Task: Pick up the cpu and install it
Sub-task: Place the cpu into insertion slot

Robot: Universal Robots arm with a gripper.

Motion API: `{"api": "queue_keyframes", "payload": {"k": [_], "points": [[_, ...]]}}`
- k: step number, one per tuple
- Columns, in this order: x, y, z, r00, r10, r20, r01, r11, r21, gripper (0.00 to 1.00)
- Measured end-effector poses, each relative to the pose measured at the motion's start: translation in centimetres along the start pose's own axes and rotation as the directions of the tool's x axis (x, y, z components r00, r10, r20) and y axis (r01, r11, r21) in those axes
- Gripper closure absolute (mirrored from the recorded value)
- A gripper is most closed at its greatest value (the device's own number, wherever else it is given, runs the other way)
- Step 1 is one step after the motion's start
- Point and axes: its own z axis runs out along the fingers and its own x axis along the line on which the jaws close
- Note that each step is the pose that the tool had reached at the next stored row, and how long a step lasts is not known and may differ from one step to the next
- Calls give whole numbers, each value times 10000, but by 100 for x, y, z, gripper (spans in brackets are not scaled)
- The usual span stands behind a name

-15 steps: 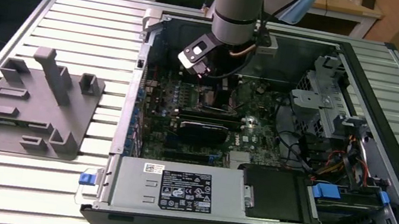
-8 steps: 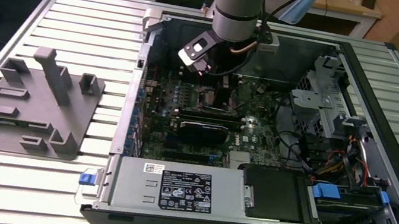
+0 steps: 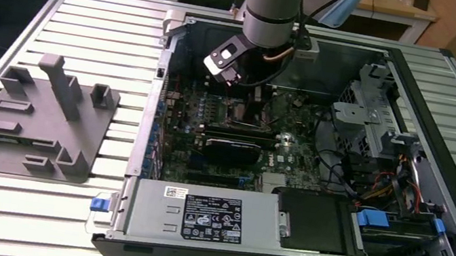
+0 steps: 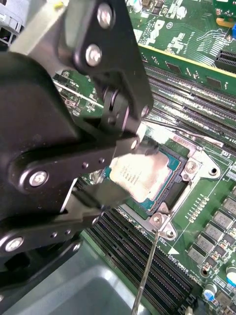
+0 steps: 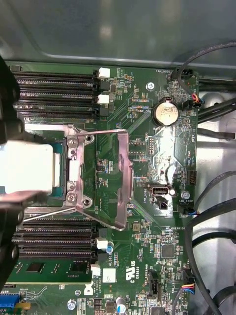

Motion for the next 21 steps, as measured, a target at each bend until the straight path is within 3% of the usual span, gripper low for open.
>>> {"api": "queue_keyframes", "payload": {"k": [2,3,5,6,10,16,21], "points": [[0,0,-1,10000,0,1,0,10000,1,58],[0,0,0,10000,0,0,0,10000,0,58],[0,0,-1,10000,0,1,0,10000,0,70],[0,0,-1,10000,0,0,0,10000,0,70],[0,0,-1,10000,0,0,0,10000,0,88],[-1,0,-12,10000,-1,5,1,10000,4,89],[-2,4,-88,10000,1,1,-1,10000,1,89]]}}
